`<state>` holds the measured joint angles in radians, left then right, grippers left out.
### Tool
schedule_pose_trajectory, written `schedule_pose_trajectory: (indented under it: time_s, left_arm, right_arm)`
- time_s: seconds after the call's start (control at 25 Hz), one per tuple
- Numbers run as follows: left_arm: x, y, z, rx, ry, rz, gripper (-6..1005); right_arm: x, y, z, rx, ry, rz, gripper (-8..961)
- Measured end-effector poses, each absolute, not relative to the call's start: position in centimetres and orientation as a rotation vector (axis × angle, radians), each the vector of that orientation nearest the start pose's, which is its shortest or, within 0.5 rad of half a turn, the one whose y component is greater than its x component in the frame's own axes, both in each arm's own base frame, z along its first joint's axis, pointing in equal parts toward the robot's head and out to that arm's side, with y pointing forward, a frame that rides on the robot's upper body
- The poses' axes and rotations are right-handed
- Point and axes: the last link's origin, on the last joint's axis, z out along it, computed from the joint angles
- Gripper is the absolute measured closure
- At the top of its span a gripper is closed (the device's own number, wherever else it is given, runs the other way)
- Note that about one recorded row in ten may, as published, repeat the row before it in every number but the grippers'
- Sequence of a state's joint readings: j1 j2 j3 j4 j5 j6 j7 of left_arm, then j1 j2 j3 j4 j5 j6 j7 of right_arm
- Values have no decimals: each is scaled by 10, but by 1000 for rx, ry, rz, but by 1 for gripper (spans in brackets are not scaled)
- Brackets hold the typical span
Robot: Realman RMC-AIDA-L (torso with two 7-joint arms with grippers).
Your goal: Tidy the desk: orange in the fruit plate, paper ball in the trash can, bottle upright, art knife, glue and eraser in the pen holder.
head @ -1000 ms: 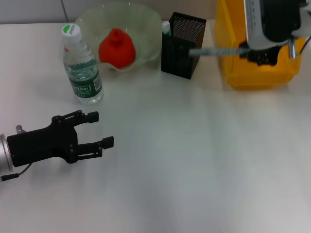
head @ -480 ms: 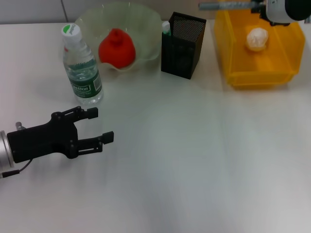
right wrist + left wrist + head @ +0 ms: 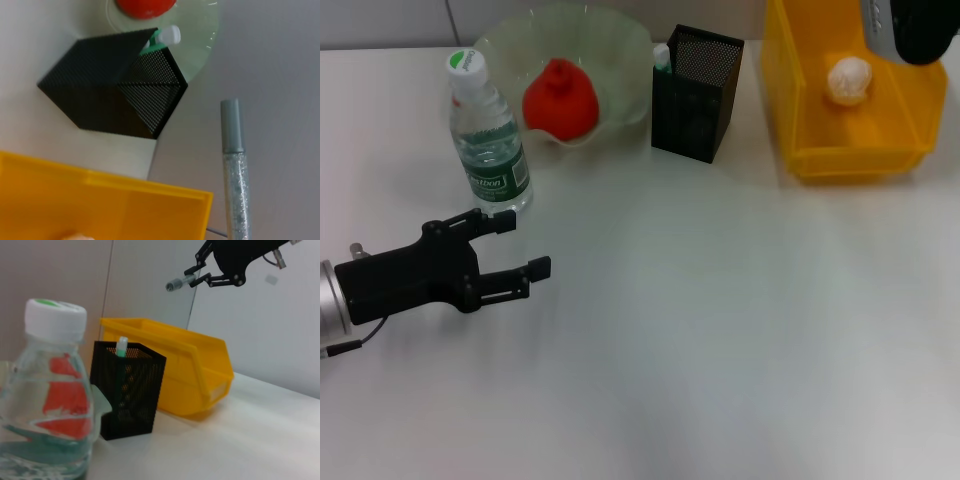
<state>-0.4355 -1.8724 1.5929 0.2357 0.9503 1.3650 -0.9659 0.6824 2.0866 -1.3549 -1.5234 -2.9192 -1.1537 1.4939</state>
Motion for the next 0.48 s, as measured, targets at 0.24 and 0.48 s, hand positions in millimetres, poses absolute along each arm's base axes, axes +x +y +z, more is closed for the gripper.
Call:
schedule_pose_trajectory:
  time_s: [0.24, 0.48]
  left_arm:
    - [-321, 296, -13, -2564, -588, -733, 140]
    - [-320, 296, -25, -2548, -546, -698, 140]
  right_arm:
    - [130, 437, 64, -1970, -1022, -904, 814]
    - [136, 439, 61, -1741, -1227, -964, 814]
